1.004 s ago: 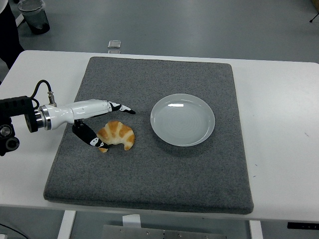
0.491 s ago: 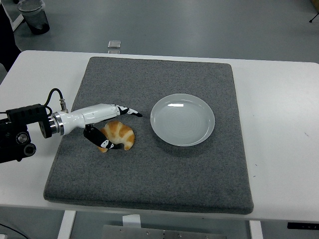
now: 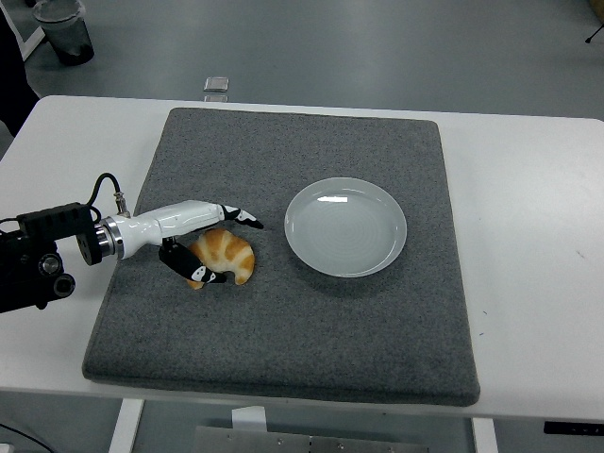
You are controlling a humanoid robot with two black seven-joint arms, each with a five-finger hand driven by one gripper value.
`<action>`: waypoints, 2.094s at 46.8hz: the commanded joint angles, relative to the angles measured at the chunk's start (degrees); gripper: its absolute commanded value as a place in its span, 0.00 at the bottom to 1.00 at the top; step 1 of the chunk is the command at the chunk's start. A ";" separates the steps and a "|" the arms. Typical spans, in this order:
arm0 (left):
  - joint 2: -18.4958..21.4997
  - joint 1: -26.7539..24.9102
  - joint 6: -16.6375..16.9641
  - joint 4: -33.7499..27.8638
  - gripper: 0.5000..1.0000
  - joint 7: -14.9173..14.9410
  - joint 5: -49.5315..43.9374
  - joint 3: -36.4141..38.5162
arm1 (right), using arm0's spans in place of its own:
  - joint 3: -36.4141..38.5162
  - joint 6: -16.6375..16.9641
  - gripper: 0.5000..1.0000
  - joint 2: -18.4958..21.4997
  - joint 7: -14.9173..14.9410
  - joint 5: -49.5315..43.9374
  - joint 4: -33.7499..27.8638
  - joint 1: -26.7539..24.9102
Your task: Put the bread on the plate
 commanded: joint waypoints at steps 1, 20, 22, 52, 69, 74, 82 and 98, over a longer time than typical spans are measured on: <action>-0.14 0.21 0.00 0.17 0.75 -1.21 -0.02 -0.03 | -0.01 -0.05 0.86 0.00 0.00 0.00 0.03 0.08; 0.12 -0.14 -0.08 0.35 0.00 -3.58 0.42 -2.31 | -0.01 -0.05 0.86 0.00 0.00 0.00 -0.06 0.08; 0.21 -0.22 -0.08 0.35 0.00 -4.02 0.51 -3.28 | -0.01 -0.14 0.86 0.00 0.00 0.00 -0.06 0.08; 4.69 -3.82 -0.52 1.58 0.00 -4.47 0.16 -8.38 | -0.09 0.04 0.86 0.00 -0.09 0.00 0.03 0.08; 10.76 -13.40 -2.72 1.58 0.00 -4.55 -0.11 -8.55 | -0.09 0.21 0.86 0.00 0.00 0.09 0.03 0.08; 11.81 -16.13 -4.56 1.58 0.00 -4.55 -0.19 -8.99 | -0.09 0.21 0.86 0.00 -0.09 0.09 0.03 0.08; 12.34 -18.85 -7.46 1.67 0.00 -4.55 -0.19 -11.54 | -0.09 0.21 0.86 0.00 0.00 0.09 0.03 0.08; 11.11 -20.79 -8.79 2.02 0.00 -4.47 -0.02 -12.16 | -0.18 0.21 0.86 0.00 0.00 0.00 0.03 -0.01</action>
